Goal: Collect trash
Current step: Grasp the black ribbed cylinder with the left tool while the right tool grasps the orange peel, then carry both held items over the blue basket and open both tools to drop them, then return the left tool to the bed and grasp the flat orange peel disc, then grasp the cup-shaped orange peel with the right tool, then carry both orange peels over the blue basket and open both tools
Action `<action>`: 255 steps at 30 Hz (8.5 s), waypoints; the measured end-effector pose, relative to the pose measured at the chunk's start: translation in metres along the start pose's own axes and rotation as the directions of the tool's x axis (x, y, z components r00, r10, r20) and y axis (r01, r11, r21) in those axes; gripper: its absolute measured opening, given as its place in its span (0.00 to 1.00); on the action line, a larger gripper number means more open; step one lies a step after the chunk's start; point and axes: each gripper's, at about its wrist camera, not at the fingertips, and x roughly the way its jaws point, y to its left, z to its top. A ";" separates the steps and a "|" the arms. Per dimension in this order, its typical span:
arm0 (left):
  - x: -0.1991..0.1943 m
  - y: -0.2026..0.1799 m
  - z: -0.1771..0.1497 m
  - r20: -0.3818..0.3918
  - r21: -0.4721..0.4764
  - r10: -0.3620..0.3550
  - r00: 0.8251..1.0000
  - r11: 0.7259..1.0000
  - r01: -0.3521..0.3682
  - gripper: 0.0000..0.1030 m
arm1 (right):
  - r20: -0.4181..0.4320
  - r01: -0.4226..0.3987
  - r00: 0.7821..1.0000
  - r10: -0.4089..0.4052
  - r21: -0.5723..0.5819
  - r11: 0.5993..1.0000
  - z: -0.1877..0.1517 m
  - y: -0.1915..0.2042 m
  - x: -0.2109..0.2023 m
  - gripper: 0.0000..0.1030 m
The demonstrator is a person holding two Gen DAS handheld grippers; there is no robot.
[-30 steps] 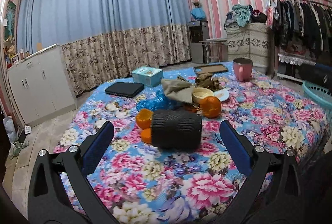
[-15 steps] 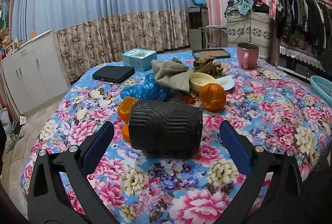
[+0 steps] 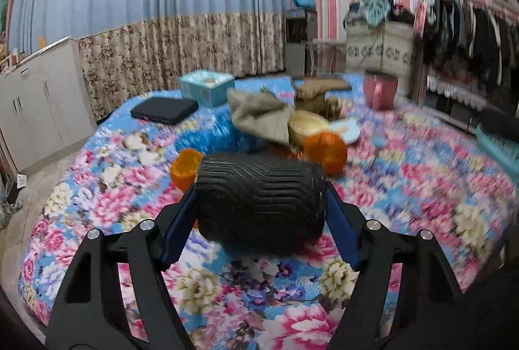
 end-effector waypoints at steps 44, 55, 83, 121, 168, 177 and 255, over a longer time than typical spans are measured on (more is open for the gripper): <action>-0.029 0.065 0.024 0.124 -0.094 0.066 0.990 0.994 -0.055 0.68 | -0.245 -0.160 0.959 0.145 -0.042 0.986 0.006 0.061 0.131 0.27; -0.064 0.038 0.029 0.135 -0.086 0.065 0.989 0.995 -0.054 0.68 | -0.111 -0.164 0.981 0.157 -0.058 0.985 0.020 0.039 0.042 0.27; -0.068 -0.039 0.046 0.191 -0.104 0.077 0.979 0.993 -0.058 0.68 | -0.086 -0.206 0.976 0.200 -0.059 0.977 0.031 -0.032 0.010 0.27; -0.005 -0.297 0.092 0.152 0.122 -0.370 0.916 0.927 0.354 0.68 | 0.046 0.262 0.961 -0.271 0.143 0.954 0.035 -0.281 -0.070 0.29; 0.053 0.048 0.004 -0.218 -0.082 0.026 0.976 0.996 -0.045 0.83 | -0.041 -0.099 0.994 0.099 -0.001 0.995 -0.003 0.003 0.036 0.74; 0.076 0.059 -0.005 -0.288 -0.157 -0.063 0.956 0.987 0.017 0.38 | -0.139 0.003 0.990 0.001 0.024 1.000 -0.003 -0.006 0.068 0.74; -0.043 -0.032 0.052 0.083 -0.136 0.004 0.997 0.991 0.007 0.38 | -0.044 -0.057 0.997 0.060 0.058 0.997 0.032 -0.076 -0.005 0.09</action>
